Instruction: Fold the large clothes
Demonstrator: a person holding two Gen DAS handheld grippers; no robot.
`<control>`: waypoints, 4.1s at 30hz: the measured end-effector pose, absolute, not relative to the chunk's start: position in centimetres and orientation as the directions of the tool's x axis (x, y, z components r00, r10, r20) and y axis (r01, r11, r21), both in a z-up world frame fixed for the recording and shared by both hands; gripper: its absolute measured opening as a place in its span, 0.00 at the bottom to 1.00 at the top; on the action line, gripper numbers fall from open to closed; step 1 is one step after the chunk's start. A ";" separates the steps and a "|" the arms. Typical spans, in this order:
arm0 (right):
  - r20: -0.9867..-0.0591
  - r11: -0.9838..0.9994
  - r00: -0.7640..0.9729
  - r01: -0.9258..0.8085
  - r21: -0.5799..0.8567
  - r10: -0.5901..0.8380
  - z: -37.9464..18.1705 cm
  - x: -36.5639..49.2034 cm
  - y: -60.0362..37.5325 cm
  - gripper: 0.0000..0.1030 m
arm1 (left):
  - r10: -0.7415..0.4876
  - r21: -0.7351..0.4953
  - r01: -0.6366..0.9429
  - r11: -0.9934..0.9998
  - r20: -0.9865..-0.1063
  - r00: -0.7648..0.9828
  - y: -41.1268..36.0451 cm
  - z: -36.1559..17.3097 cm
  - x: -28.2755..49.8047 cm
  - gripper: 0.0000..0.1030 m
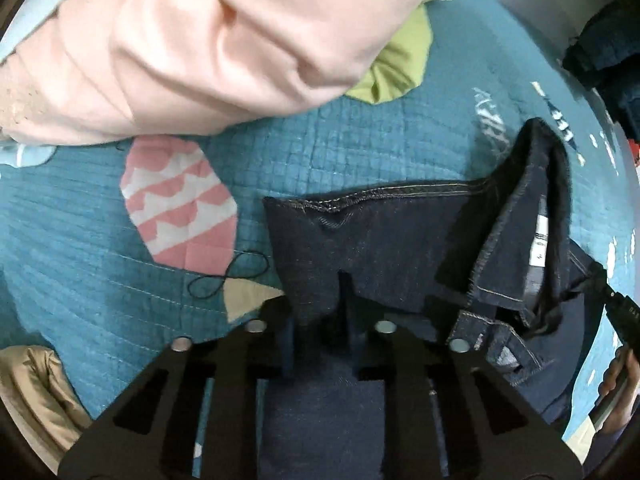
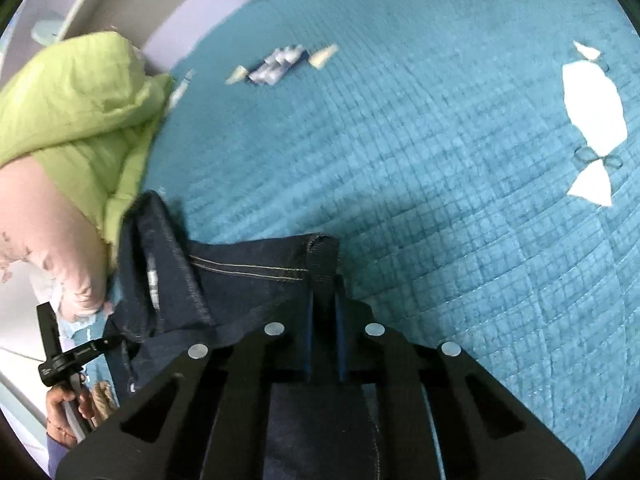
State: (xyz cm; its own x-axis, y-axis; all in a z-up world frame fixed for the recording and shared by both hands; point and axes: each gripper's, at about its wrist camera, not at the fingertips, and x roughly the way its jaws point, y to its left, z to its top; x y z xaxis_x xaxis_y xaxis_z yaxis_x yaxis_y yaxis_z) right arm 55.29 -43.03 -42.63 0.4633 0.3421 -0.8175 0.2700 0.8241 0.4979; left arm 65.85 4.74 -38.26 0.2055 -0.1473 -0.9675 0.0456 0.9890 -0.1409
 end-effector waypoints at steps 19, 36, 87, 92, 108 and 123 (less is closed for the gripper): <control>-0.624 0.795 0.635 0.026 0.607 0.456 -28.3 39.3 -40.8 0.06 | -0.399 -0.383 0.134 0.914 -0.790 0.464 8.4 -24.5 48.1 0.10; -0.876 0.877 0.290 0.180 0.445 0.385 -36.9 18.1 -40.3 0.10 | -0.330 -0.305 0.130 0.943 -0.907 0.262 10.6 -33.4 27.5 0.18; -0.864 0.843 0.213 0.205 0.497 0.457 -44.5 35.8 -20.0 0.00 | -0.296 -0.373 -0.202 0.905 -0.896 0.331 16.6 -37.9 24.0 0.86; -0.864 0.850 0.192 0.175 0.497 0.465 -42.7 33.3 -20.0 0.00 | -0.339 -0.424 -0.231 0.876 -0.881 0.330 17.3 -38.4 24.1 0.88; -0.827 0.807 0.211 0.194 0.558 0.521 -41.6 22.3 -19.8 0.07 | -0.272 -0.336 -0.153 0.929 -0.902 0.334 15.6 -39.2 23.9 0.90; -0.822 0.802 0.195 0.188 0.567 0.536 -43.8 19.0 -18.6 0.04 | -0.385 -0.476 -0.249 0.843 -0.858 0.339 17.3 -39.7 21.0 0.88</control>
